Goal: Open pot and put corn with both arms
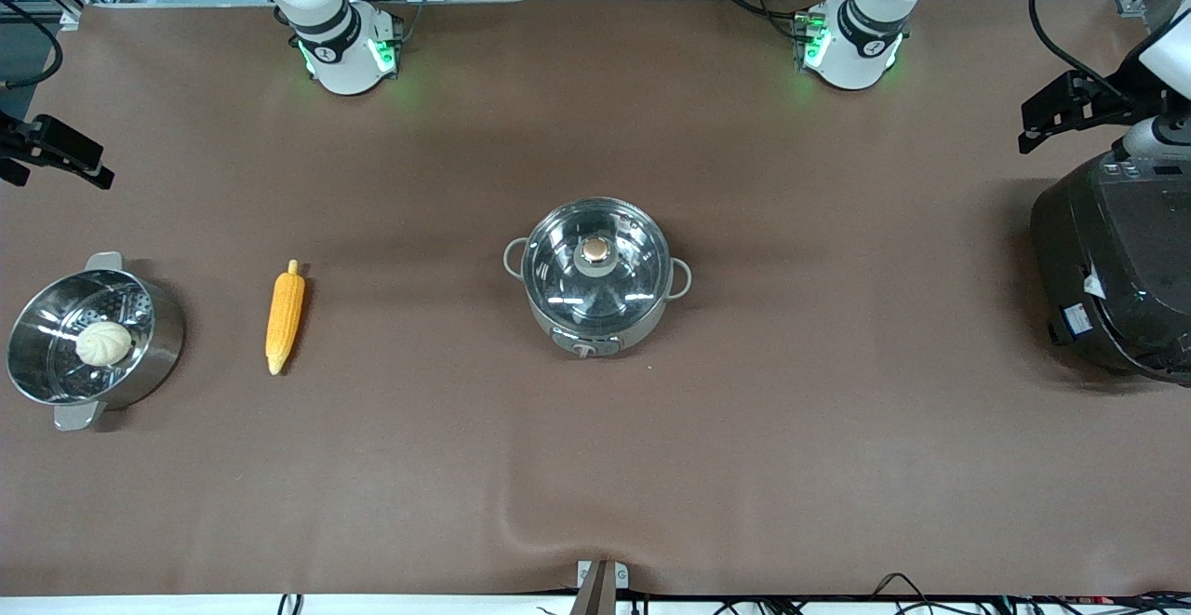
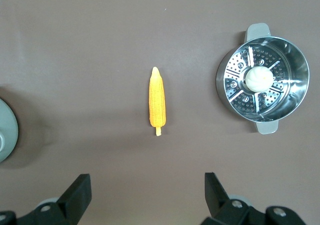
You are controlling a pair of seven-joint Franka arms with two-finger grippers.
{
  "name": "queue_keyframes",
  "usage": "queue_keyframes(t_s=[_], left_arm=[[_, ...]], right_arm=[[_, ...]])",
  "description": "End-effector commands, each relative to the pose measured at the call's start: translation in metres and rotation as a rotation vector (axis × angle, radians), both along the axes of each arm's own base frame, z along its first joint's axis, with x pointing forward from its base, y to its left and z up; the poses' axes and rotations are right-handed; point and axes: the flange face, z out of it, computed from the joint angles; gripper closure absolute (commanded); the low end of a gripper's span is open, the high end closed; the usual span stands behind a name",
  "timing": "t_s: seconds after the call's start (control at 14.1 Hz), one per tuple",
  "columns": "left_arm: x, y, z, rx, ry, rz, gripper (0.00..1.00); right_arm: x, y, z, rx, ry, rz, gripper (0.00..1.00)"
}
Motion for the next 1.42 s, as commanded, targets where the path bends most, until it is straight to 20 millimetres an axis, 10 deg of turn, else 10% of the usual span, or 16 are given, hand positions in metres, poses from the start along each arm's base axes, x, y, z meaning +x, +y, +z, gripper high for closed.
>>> queue_keyframes(t_s=[0.0, 0.42, 0.99, 1.2, 1.35], left_arm=[[-0.006, 0.003, 0.003, 0.016, -0.009, 0.004, 0.00], [0.003, 0.003, 0.006, 0.026, 0.004, 0.010, 0.00], [0.021, -0.004, -0.034, 0.062, 0.081, 0.024, 0.00], [0.044, -0.048, -0.081, 0.059, 0.151, -0.051, 0.00], [0.060, -0.111, -0.112, 0.070, 0.150, -0.114, 0.00]], right_arm=[[0.003, 0.002, 0.005, -0.006, -0.008, -0.010, 0.00], [0.009, 0.003, -0.001, 0.001, -0.010, -0.010, 0.00], [0.056, 0.016, -0.084, -0.006, 0.009, 0.017, 0.00], [0.061, 0.019, -0.136, -0.006, -0.026, 0.024, 0.00], [0.057, 0.028, -0.168, -0.006, -0.019, 0.040, 0.00]])
